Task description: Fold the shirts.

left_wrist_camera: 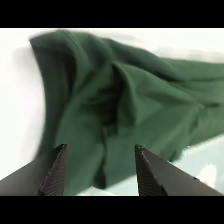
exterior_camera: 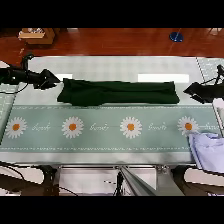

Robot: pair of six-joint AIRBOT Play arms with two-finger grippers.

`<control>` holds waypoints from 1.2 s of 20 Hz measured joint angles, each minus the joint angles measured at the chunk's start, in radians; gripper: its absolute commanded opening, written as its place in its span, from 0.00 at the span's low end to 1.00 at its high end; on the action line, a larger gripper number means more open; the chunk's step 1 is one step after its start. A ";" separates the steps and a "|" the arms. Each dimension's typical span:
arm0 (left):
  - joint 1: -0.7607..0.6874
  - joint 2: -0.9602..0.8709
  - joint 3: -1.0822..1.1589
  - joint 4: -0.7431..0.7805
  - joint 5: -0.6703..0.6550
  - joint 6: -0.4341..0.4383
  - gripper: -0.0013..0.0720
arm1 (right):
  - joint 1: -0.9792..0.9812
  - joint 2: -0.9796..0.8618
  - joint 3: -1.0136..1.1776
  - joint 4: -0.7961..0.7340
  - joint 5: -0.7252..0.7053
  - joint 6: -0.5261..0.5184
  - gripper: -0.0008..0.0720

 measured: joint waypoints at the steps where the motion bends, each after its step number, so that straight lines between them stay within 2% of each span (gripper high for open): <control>1: 0.002 0.003 0.002 0.001 -0.014 0.000 0.71 | -0.008 -0.013 0.002 0.016 0.017 0.000 0.82; 8: -0.019 0.012 0.005 0.005 -0.055 0.003 0.71 | 0.031 -0.143 0.008 0.181 0.061 -0.002 0.79; 9: -0.024 0.012 0.005 0.004 -0.055 0.003 0.71 | 0.053 -0.164 0.010 0.204 0.065 0.000 0.65; 10: -0.026 0.013 0.005 0.005 -0.058 0.002 0.71 | 0.073 -0.181 0.010 0.209 0.059 0.001 0.34; 11: -0.029 0.013 0.005 0.004 -0.060 0.003 0.70 | 0.092 -0.197 0.009 0.210 0.055 0.008 0.08; 12: -0.032 0.013 0.005 0.003 -0.061 0.003 0.69 | 0.106 -0.205 0.011 0.214 0.054 0.018 0.04; 14: -0.035 0.014 0.006 -0.006 -0.063 0.002 0.51 | 0.124 -0.200 0.023 0.208 0.056 0.011 0.04; 16: -0.037 0.019 0.006 -0.031 -0.066 -0.008 0.23 | 0.128 -0.155 0.039 0.185 0.080 -0.002 0.04; 17: -0.037 0.021 0.006 -0.051 -0.068 -0.013 0.14 | 0.126 -0.115 0.046 0.192 0.086 -0.009 0.04; 19: -0.045 0.027 0.006 -0.119 -0.078 -0.020 0.14 | 0.123 -0.028 0.054 0.177 0.112 -0.013 0.04; 21: -0.069 0.032 0.006 -0.190 -0.085 -0.027 0.06 | 0.122 0.067 0.058 0.154 0.131 -0.015 0.04; 24: -0.142 0.037 0.006 -0.265 -0.096 -0.031 0.06 | 0.121 0.204 0.061 0.118 0.199 -0.009 0.04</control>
